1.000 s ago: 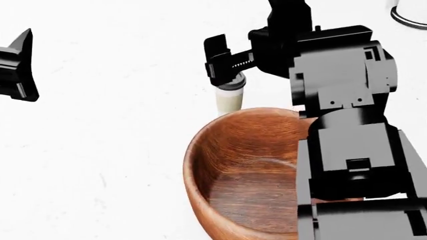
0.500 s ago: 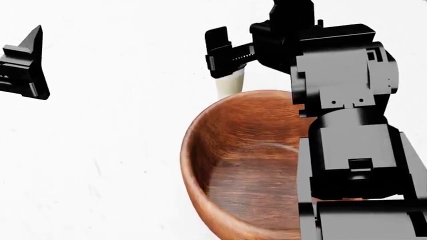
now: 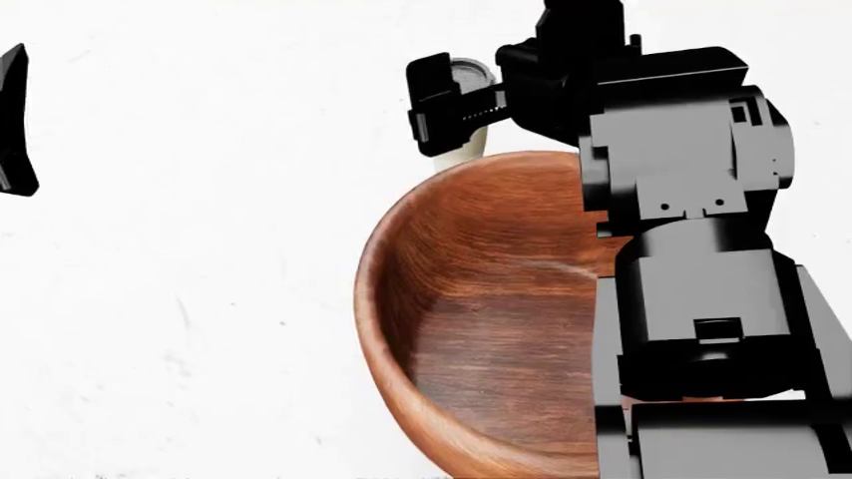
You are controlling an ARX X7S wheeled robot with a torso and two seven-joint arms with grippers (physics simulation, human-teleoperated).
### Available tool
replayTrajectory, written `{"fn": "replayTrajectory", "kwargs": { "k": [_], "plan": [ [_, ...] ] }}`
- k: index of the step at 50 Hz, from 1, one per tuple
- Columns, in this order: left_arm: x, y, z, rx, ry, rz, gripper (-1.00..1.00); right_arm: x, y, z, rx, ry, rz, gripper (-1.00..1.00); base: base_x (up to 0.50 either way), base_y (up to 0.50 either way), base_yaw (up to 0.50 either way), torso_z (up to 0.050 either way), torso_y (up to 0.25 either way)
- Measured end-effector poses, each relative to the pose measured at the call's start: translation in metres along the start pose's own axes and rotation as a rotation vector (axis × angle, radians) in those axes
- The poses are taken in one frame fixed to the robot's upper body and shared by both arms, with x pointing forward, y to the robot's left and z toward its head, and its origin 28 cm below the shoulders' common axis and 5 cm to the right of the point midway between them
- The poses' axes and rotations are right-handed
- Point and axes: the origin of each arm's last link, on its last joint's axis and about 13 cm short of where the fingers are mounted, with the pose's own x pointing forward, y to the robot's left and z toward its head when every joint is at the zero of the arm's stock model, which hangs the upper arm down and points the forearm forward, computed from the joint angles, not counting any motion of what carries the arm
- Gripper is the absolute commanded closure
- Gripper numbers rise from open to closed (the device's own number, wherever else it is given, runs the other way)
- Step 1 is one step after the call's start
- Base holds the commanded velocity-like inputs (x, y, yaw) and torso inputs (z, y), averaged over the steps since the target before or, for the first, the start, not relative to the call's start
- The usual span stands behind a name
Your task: Place the cup inside the bowl on the dining table and move the bowl to any counter.
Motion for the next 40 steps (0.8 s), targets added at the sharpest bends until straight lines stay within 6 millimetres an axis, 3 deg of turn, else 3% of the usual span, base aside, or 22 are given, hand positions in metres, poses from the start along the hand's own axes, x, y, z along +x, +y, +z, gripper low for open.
{"fn": "replayTrajectory", "kwargs": {
  "k": [22,23,40],
  "plan": [
    [0.0020,-0.0071,-0.0031,-0.014,0.005,0.017,-1.00,-0.0005,0.0003,-0.0003,0.006,0.014,0.014,-1.00,0.00,0.00,0.00,0.007,-0.020],
    [0.0019,-0.0071,-0.0033,-0.015,0.006,0.018,-1.00,-0.0005,0.0003,-0.0003,0.005,0.014,0.015,1.00,0.00,0.00,0.00,0.000,0.000],
    [0.0016,-0.0051,-0.0032,-0.026,0.001,0.026,-1.00,0.0006,0.0001,-0.0019,0.017,-0.007,-0.023,1.00,0.00,0.00,0.00,0.000,0.000]
  ]
}}
